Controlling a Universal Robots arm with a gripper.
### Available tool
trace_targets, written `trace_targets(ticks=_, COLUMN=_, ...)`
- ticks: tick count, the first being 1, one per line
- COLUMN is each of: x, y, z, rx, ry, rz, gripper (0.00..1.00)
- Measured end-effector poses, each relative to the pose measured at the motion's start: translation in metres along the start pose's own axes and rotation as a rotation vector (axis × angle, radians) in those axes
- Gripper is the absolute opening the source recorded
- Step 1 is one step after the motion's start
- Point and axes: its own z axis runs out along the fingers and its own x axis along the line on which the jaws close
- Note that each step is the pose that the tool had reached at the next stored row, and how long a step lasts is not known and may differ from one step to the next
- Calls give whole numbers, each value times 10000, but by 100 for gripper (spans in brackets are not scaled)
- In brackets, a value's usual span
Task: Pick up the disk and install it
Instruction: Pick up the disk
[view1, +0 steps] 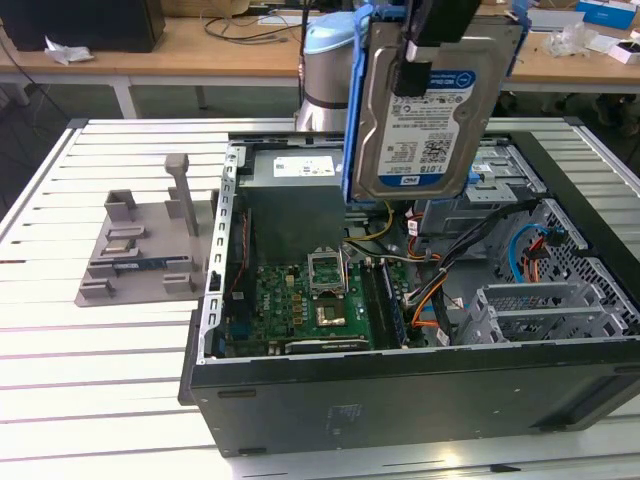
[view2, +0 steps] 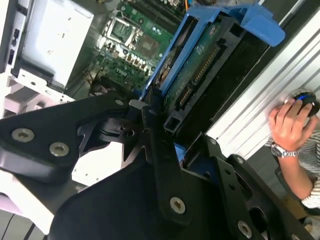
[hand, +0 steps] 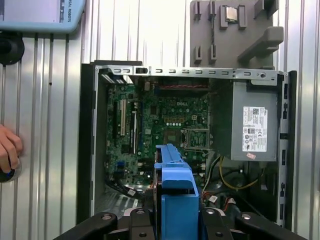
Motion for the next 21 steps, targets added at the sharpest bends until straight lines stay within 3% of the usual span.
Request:
trace_targets(ticks=2, x=4, y=-134, z=8, rx=-11, ry=-1, rz=0, gripper=36)
trace_targets(ticks=6, x=9, y=-295, z=38, rx=-33, ry=-1, rz=-1, gripper=36)
trace_targets(ticks=7, x=41, y=-352, z=64, rx=-37, ry=-1, rz=0, gripper=36)
trace_targets(ticks=15, x=271, y=-423, z=132, rx=-37, ry=-11, rz=1, gripper=36)
trace_targets(ticks=21, x=293, y=-437, z=139, rx=-38, ry=-11, rz=2, gripper=36)
